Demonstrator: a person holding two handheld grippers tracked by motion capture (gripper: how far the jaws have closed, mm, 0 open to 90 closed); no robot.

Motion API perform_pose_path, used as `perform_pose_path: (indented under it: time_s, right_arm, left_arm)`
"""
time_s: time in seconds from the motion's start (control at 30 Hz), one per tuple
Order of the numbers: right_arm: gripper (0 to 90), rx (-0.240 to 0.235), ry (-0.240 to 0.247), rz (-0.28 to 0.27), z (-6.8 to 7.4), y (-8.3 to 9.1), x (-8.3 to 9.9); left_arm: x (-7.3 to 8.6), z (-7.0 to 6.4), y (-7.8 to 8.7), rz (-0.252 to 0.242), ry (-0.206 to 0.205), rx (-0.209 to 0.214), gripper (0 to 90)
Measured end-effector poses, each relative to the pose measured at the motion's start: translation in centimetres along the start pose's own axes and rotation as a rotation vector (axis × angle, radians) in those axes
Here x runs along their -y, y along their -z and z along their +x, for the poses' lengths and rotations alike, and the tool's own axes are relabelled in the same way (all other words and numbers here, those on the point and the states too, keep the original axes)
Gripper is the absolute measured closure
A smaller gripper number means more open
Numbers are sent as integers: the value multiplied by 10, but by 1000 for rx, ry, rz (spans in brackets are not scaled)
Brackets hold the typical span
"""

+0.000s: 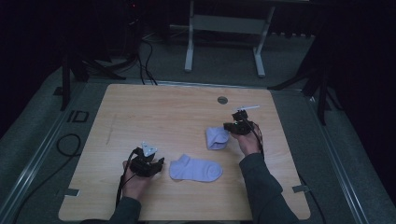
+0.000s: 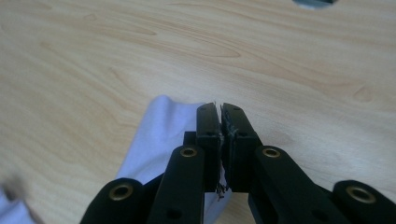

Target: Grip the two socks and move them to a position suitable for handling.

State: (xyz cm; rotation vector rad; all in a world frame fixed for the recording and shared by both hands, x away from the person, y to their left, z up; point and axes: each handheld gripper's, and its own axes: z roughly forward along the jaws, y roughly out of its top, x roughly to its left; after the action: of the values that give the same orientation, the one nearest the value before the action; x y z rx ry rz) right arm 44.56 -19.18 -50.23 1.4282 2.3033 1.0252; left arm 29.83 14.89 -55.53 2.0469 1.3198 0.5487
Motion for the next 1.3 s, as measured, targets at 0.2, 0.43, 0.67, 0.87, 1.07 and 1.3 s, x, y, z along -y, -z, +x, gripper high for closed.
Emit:
perform_pose_path:
  time_s: [0.2, 0.43, 0.67, 0.87, 1.07, 1.3]
  right_arm:
    - [861, 6, 119, 12, 29, 7, -1]
    - [860, -39, 195, -4, 62, 10, -4]
    - [857, -95, 256, -14, 94, 8, -7]
    - [674, -144, 272, -5, 107, -2, -6]
    - [745, -77, 284, -9, 91, 3, -4]
    - [898, 37, 310, 88, 60, -10, 16]
  left_arm:
    - [0, -1, 0, 0, -7, -9, 548]
    - [0, 1, 2, -5, 8, -14, 548]
    - [0, 1, 2, -3, 1, -14, 547]
    - [0, 2, 2, -6, 4, -14, 546]
    - [0, 2, 2, -7, 3, -14, 545]
    - [0, -1, 1, -3, -2, -12, 546]
